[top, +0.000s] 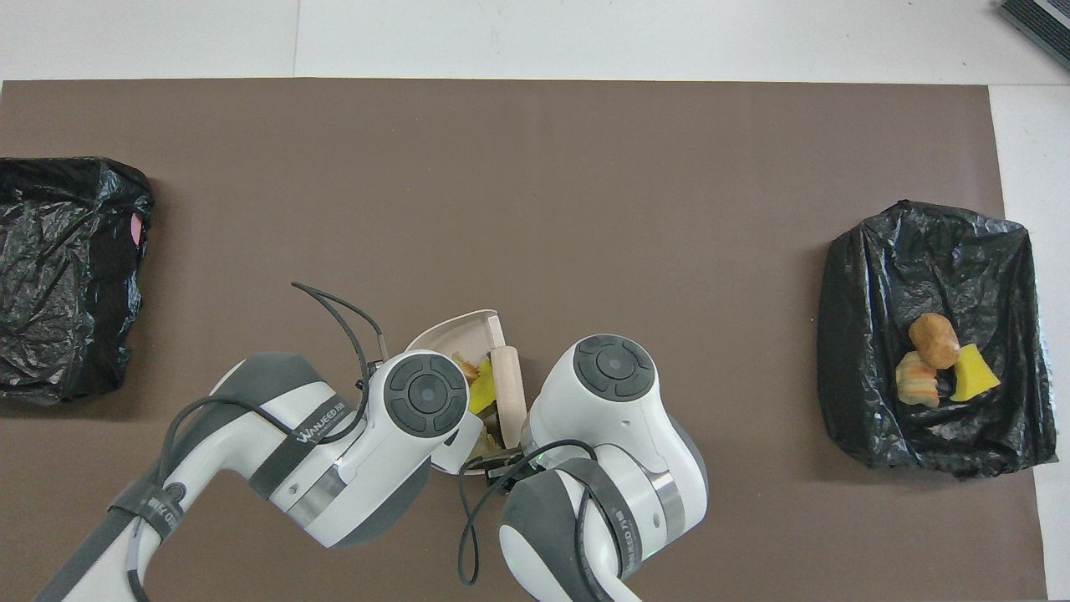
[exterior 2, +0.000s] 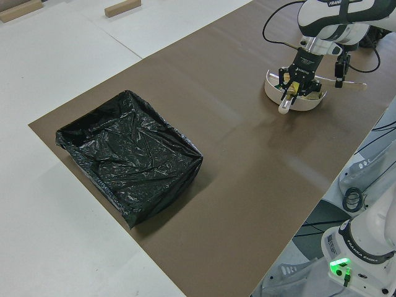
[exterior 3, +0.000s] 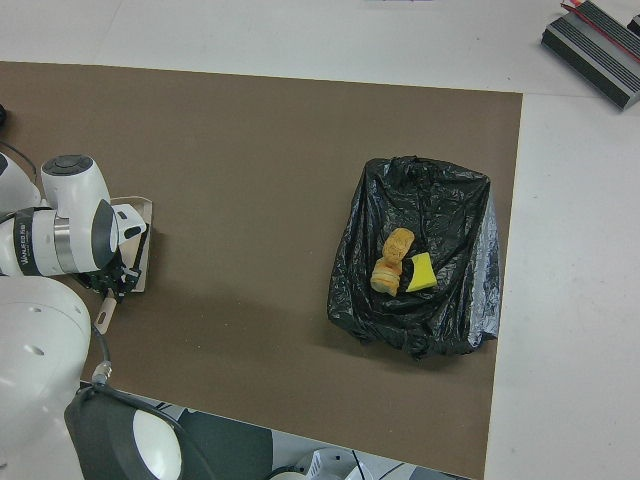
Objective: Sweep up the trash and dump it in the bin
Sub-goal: 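Sweep the remaining chunks into the dustpan again with the right gripper's brush, then lift the dustpan toward the bin while the right gripper withdraws the brush, then tilt the dustpan over the bin nearest the left gripper to dump debris, then release the brush onto the mat with the right gripper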
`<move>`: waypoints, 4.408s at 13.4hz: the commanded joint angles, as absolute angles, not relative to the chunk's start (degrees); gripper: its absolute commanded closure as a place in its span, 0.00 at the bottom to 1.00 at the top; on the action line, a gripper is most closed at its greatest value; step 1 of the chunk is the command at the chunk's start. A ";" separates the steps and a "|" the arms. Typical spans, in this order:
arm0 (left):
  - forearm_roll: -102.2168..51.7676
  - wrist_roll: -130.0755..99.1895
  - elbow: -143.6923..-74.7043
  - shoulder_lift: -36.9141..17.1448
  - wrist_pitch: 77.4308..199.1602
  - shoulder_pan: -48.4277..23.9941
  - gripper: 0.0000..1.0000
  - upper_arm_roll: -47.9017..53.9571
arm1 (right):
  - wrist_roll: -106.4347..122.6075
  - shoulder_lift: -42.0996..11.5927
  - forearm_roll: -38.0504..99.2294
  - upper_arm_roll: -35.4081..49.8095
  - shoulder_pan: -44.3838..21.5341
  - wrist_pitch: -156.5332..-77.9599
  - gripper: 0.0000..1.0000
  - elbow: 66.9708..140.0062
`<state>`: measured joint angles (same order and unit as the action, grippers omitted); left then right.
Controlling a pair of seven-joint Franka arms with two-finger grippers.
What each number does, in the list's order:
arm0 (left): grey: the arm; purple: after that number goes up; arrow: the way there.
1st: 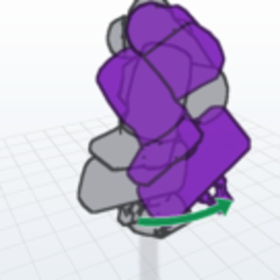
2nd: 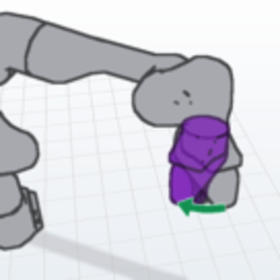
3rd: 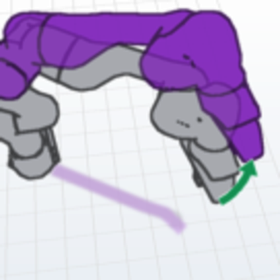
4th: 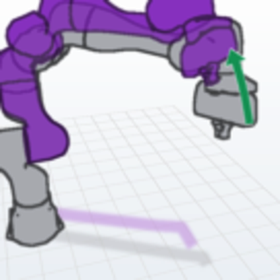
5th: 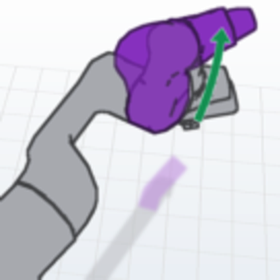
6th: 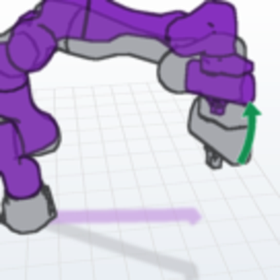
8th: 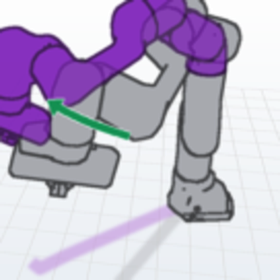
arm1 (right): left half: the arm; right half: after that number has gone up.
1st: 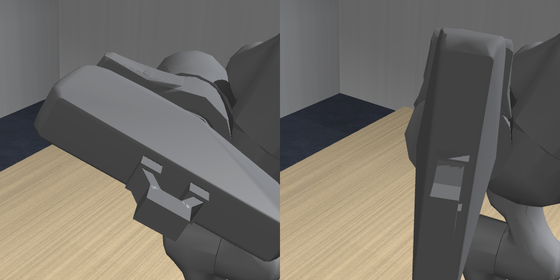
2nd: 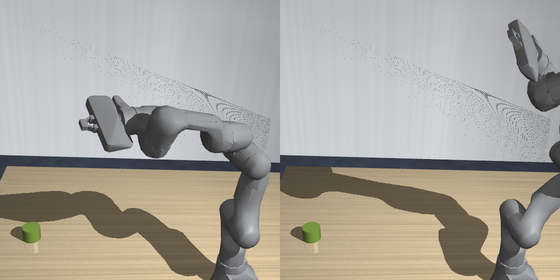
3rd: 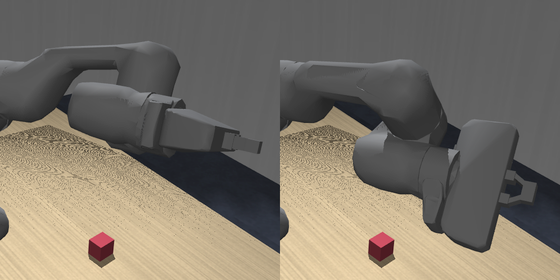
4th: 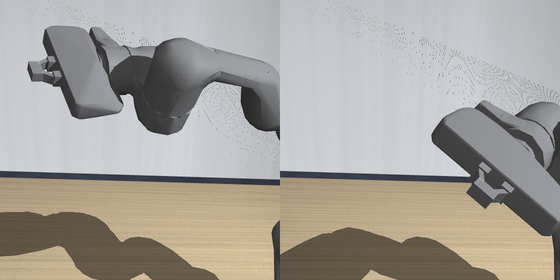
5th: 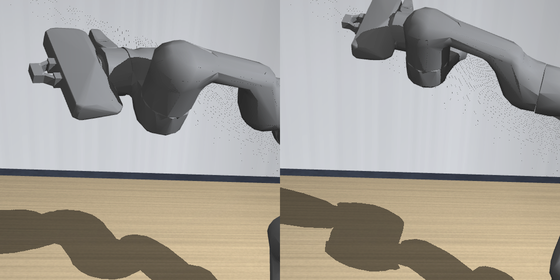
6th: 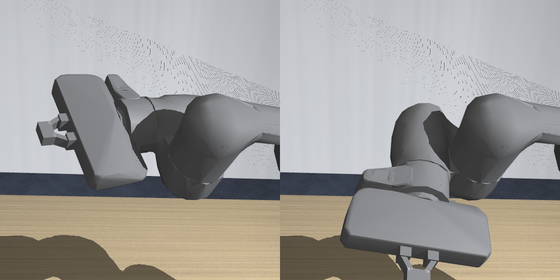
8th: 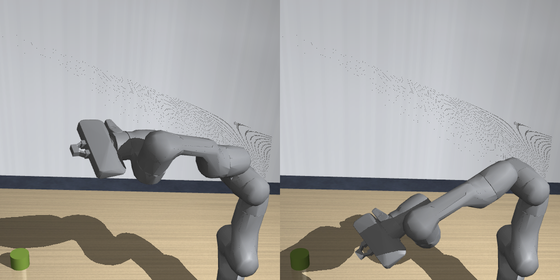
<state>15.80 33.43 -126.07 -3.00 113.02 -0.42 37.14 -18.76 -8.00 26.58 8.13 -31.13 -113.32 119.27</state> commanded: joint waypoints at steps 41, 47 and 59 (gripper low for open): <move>15.89 101.60 -91.93 -12.30 118.99 -2.02 1.00 -25.40 | -38.50 5.46 19.51 8.61 -40.87 -121.47 1.00 138.44; 33.99 98.80 -96.50 -15.20 130.78 -2.11 1.00 -25.40 | -35.51 4.04 18.72 8.61 -39.20 -122.26 1.00 137.55; 68.53 85.08 -96.16 -13.36 114.02 -2.90 1.00 -18.47 | -31.82 -3.06 12.76 8.26 -32.54 -122.34 0.00 127.29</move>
<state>64.20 86.86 -95.73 -14.95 118.02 -2.61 -20.07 -33.45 0.70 15.30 8.19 -35.32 -122.09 132.09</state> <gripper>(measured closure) 0.678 0.000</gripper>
